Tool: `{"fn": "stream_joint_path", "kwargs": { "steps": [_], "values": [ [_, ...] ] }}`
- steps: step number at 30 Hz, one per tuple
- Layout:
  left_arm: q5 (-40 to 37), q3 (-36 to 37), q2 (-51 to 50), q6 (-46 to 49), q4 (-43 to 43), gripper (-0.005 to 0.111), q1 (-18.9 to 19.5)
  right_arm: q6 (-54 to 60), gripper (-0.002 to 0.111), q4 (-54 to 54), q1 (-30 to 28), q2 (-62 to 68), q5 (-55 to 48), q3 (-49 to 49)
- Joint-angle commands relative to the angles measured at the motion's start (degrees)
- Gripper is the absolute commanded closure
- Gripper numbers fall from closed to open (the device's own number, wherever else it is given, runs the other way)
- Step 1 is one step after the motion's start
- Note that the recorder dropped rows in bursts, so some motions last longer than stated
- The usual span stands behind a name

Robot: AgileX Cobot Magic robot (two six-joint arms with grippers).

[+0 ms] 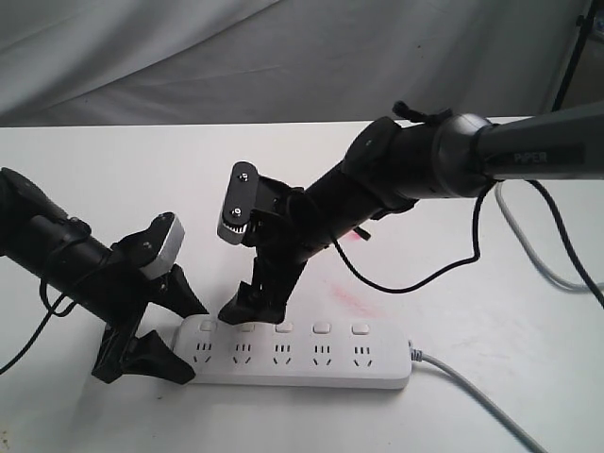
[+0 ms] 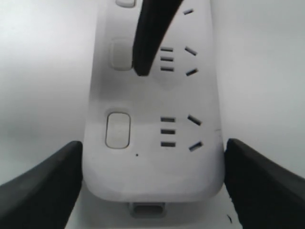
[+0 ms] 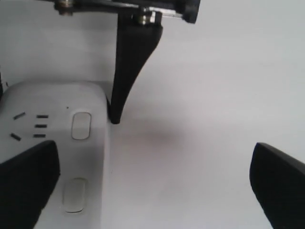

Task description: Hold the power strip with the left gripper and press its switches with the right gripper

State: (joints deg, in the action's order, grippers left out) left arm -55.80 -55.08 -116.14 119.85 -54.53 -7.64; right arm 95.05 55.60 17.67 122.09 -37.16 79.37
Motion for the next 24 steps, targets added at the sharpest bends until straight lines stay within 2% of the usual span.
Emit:
{"fn": "stream_joint_path", "kwargs": {
  "steps": [1, 9, 12, 18, 24],
  "values": [
    [0.6, -0.28, -0.11, 0.08, -0.46, 0.061, -0.38, 0.64, 0.003, -0.27, -0.49, -0.28, 0.52, 0.03],
    [0.6, -0.28, -0.11, 0.08, -0.46, 0.061, -0.38, 0.51, 0.003, -2.82, -0.49, 2.28, 3.76, -0.23],
    [0.6, -0.28, -0.11, 0.08, -0.46, 0.061, -0.38, -2.36, 0.003, -7.2, -0.49, 2.28, 5.15, -0.23],
    [0.6, -0.28, -0.11, 0.08, -0.46, 0.061, -0.38, -4.39, 0.003, -12.23, -0.49, 2.28, 3.08, -0.33],
    [0.6, -0.28, -0.11, 0.08, -0.46, 0.061, -0.38, -3.19, 0.003, -12.5, -0.36, 2.28, 10.13, -5.47]
  ]
}}
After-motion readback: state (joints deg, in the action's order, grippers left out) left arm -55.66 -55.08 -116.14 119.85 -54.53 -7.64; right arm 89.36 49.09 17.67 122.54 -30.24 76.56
